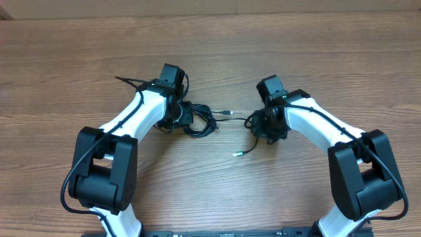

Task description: Untangle cables

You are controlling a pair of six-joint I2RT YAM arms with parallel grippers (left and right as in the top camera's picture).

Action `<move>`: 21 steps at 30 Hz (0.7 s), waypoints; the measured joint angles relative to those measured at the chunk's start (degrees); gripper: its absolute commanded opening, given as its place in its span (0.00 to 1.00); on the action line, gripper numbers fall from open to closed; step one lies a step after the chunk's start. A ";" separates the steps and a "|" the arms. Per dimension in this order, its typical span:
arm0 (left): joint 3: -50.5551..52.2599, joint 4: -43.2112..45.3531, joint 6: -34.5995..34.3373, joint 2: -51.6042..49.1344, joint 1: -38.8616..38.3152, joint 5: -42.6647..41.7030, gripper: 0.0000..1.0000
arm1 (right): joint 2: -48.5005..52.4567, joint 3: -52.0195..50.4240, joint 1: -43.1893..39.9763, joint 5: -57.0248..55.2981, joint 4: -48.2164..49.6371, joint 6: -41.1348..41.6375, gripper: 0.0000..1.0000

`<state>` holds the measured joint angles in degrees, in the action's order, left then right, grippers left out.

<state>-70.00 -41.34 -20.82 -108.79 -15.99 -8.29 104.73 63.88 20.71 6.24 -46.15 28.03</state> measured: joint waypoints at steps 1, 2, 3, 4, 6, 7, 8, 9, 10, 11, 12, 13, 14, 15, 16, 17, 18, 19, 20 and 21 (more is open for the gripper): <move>0.00 -0.07 0.44 0.00 0.00 -0.13 0.27 | 0.00 0.00 0.00 1.38 2.08 -0.42 0.29; 0.00 0.00 1.18 0.00 0.00 -0.61 0.28 | 0.00 0.00 0.00 2.14 3.28 -0.66 0.31; 0.00 0.07 2.21 0.00 0.02 -1.70 0.31 | 0.00 0.00 0.00 2.84 4.94 -0.85 0.34; 0.00 0.20 3.45 0.00 0.02 -2.89 0.34 | 0.00 0.00 0.00 3.21 5.44 -1.07 0.38; 0.00 0.24 5.92 0.00 0.02 -5.55 0.42 | 0.00 0.00 0.00 4.26 6.58 -2.43 0.49; 0.00 0.26 6.95 0.00 0.02 -6.38 0.44 | 0.00 0.00 0.00 5.07 7.02 -3.72 0.53; 0.00 0.33 8.13 0.00 0.02 -8.04 0.45 | 0.00 0.00 -0.04 6.49 7.58 -4.83 0.61; 0.00 0.50 9.09 0.00 0.02 -9.20 0.50 | 0.00 0.00 -0.04 7.98 7.89 -6.38 0.70; 0.00 0.59 9.84 0.00 0.02 -10.05 0.58 | 0.00 0.00 -0.04 8.81 8.04 -7.52 0.72; 0.00 0.63 10.45 0.00 0.02 -10.62 0.65 | 0.00 0.00 -0.04 10.12 8.26 -8.15 0.76; 0.00 0.68 10.97 0.00 0.02 -10.86 0.70 | 0.00 0.00 -0.04 11.76 8.85 -9.22 0.78; 0.00 0.63 11.52 0.00 0.02 -11.34 0.70 | 0.00 0.00 -0.04 12.48 9.22 -9.77 0.80; 0.00 0.66 11.74 0.00 0.11 -11.45 0.70 | 0.00 0.00 -0.04 13.55 9.51 -9.97 0.81; 0.00 0.66 12.02 0.00 0.20 -11.41 0.70 | 0.00 0.00 -0.04 15.34 9.73 -10.54 0.82; 0.00 0.66 12.07 0.00 0.31 -11.37 0.70 | 0.00 0.00 -0.04 16.11 9.86 -10.64 0.82; 0.00 0.66 12.09 0.00 0.46 -11.26 0.70 | 0.00 0.00 -0.04 17.64 10.25 -10.73 0.82; 0.00 0.66 12.09 0.00 0.76 -11.23 0.70 | 0.00 0.00 -0.04 18.10 10.36 -10.86 0.83; -0.04 0.42 12.11 0.00 1.09 -11.23 0.70 | 0.00 0.00 -0.04 19.15 10.62 -10.95 0.83; -0.13 -0.15 12.13 0.00 1.44 -11.23 0.70 | 0.00 0.00 -0.04 20.28 10.91 -10.97 0.83; -0.26 -0.61 12.24 0.00 1.79 -11.23 0.69 | 0.00 0.00 -0.04 21.33 11.06 -11.04 0.83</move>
<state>-70.26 -41.95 -8.58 -108.79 -14.20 -19.53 104.73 63.88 20.67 27.57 -35.09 16.99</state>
